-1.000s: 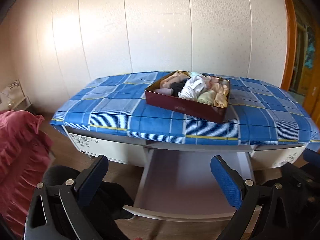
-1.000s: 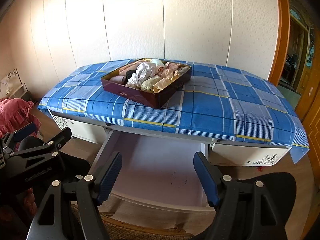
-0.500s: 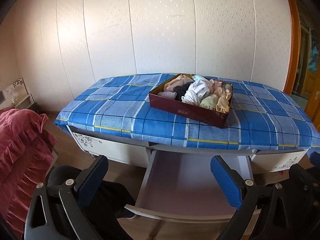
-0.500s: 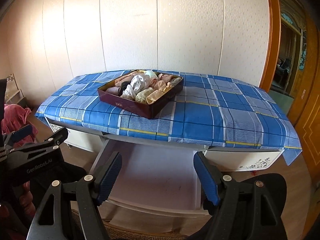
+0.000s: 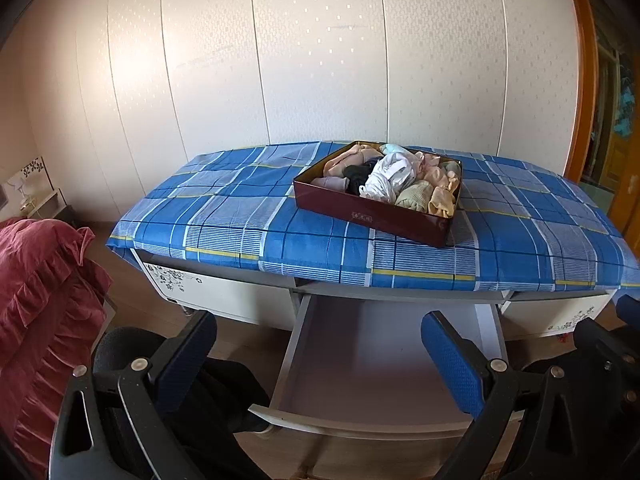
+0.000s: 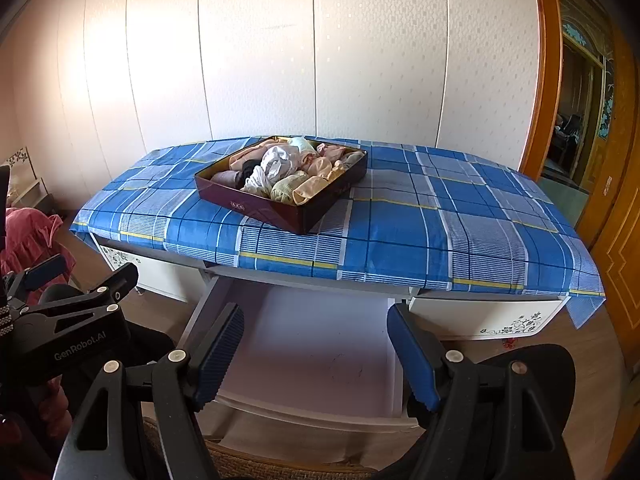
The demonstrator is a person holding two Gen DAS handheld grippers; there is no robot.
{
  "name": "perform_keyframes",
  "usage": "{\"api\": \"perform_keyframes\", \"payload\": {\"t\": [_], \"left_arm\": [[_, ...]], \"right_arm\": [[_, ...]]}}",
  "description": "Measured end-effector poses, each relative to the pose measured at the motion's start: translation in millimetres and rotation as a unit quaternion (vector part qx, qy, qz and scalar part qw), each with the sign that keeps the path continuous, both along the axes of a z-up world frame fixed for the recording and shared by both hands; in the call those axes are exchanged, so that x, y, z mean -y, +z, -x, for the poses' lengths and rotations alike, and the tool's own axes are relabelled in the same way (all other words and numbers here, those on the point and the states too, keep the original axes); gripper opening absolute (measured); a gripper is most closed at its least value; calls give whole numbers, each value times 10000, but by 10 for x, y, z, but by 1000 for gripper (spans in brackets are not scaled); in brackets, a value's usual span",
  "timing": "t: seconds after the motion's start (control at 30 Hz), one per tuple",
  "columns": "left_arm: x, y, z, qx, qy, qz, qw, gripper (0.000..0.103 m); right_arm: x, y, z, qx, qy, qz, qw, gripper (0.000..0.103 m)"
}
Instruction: Organize soft objects
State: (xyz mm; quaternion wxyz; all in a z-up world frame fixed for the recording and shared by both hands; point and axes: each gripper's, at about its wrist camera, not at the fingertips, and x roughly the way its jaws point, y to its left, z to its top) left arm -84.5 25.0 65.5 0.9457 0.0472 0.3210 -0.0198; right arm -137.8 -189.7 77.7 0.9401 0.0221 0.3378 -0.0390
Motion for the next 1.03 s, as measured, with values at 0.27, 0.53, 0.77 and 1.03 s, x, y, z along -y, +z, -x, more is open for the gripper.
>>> {"api": "perform_keyframes", "payload": {"t": [0.27,0.53,0.77,1.03], "left_arm": [[34,18,36,85,-141,-36,9999,103],[37,66,77,211,-247,75,9994,103],[63,38,70,131,-372,100,9992,103],[83,31,91,142,-423,112,9989,103]], "right_arm": [[5,-11,-1,-36,-13,-28,10000,75],[19,-23,-7,-77,-22,-49,10000,75],[17,-33,-17,-87,1,-39,10000,75],[14,-46,-25,-129,22,-58,9999,76]]}}
